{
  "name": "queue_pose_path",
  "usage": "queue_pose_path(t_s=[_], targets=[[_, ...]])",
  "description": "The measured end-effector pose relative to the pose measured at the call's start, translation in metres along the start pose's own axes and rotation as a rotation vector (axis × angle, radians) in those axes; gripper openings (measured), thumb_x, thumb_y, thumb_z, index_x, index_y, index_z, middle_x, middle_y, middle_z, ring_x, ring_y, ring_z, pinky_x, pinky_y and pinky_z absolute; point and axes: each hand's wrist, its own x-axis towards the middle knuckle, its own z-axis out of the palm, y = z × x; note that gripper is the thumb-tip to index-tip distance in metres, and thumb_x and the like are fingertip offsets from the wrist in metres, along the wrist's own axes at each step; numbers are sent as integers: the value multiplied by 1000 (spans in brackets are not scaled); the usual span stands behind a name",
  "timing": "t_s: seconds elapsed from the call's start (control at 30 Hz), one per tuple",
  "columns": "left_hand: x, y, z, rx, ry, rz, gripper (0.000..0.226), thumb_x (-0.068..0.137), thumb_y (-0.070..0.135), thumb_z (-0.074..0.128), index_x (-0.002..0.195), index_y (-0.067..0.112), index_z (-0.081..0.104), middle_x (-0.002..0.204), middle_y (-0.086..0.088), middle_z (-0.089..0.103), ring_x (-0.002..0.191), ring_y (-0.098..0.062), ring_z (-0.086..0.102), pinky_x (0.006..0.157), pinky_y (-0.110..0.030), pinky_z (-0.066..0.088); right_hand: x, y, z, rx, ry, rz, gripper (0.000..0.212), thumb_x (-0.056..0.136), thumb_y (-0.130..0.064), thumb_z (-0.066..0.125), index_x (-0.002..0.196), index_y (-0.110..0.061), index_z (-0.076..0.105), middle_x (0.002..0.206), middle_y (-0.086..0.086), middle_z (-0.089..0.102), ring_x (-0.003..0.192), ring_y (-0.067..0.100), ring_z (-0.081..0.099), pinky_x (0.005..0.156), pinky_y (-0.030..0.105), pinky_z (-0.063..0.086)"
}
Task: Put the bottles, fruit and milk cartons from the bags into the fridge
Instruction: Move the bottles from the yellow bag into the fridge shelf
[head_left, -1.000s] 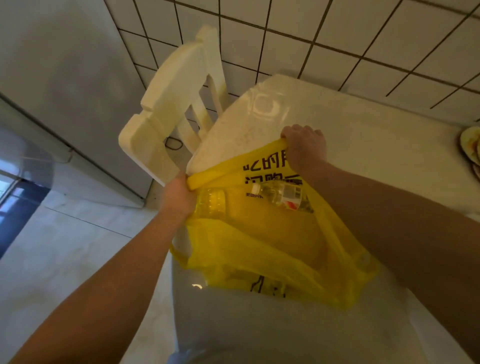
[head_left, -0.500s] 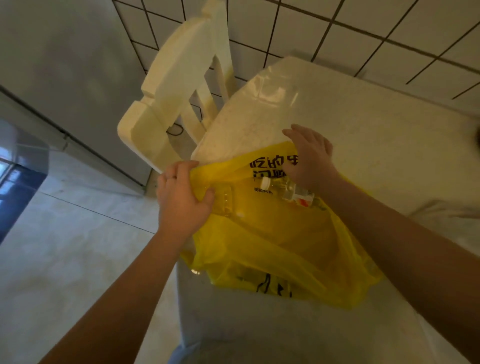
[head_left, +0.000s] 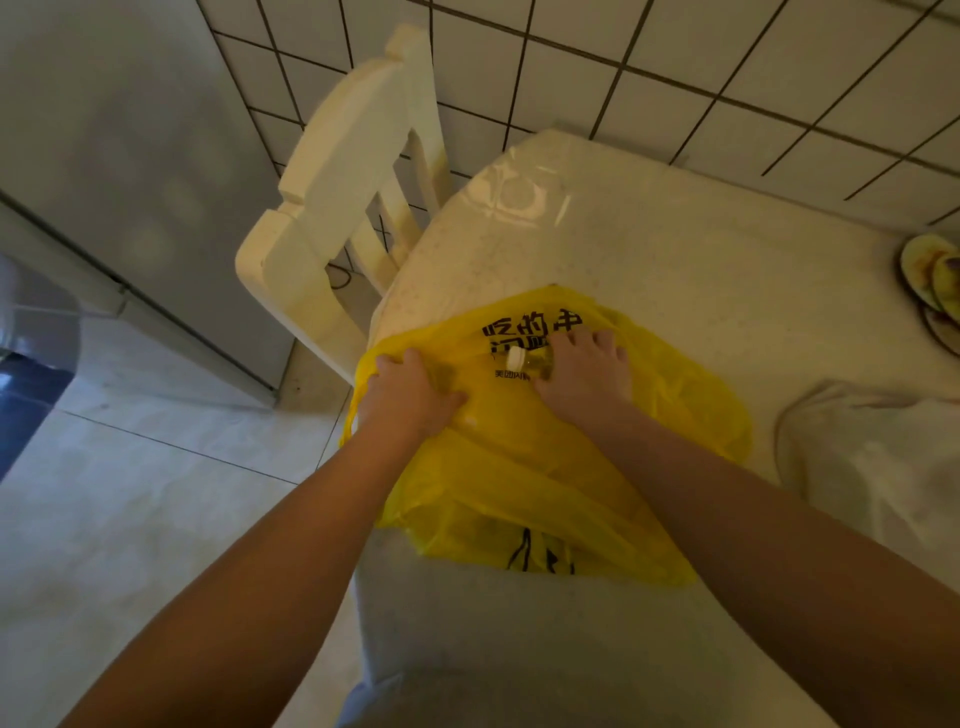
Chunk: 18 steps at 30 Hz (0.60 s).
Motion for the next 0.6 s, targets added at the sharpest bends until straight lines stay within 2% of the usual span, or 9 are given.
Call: queue_pose_path(t_s=[0.1, 0.17, 0.33, 0.47, 0.6], targets=[[1, 4, 0, -38, -20, -7, 83, 78, 69, 67, 134, 19, 34, 125, -11, 53, 102, -34, 60, 70, -44, 55, 8, -3, 5, -74, -80, -32, 56, 91, -36, 62, 142, -23, 42, 144, 8, 46, 134, 34, 41, 109, 50, 32], [1, 5, -1, -45, -15, 0, 79, 79, 67, 67, 132, 18, 35, 115, -9, 57, 94, -30, 62, 64, -40, 53, 10, -3, 8, -75, -112, -45, 56, 91, -32, 62, 142, -24, 41, 145, 8, 47, 134, 34, 43, 110, 51, 31], [-8, 1, -6, -109, 35, 41, 70, 82, 61, 67, 128, 16, 39, 102, -5, 59, 85, -24, 59, 57, -35, 44, 0, 3, 7, -61, -51, -103, 54, 86, -42, 65, 135, -30, 46, 137, 4, 52, 128, 29, 48, 105, 47, 35], [-32, 5, -11, -184, 112, 136, 71, 77, 56, 75, 128, 18, 44, 114, -4, 55, 91, -22, 54, 69, -37, 47, -20, 14, 1, -17, 59, -120, 54, 86, -46, 63, 134, -31, 46, 133, 3, 51, 122, 28, 50, 101, 45, 38], [-58, 11, -18, -262, 164, 226, 83, 71, 57, 81, 136, 19, 44, 132, -4, 51, 113, -24, 54, 84, -38, 49, -42, 27, -10, 81, 199, -170, 42, 84, -42, 67, 122, -26, 60, 119, 4, 55, 113, 30, 52, 92, 45, 41]])
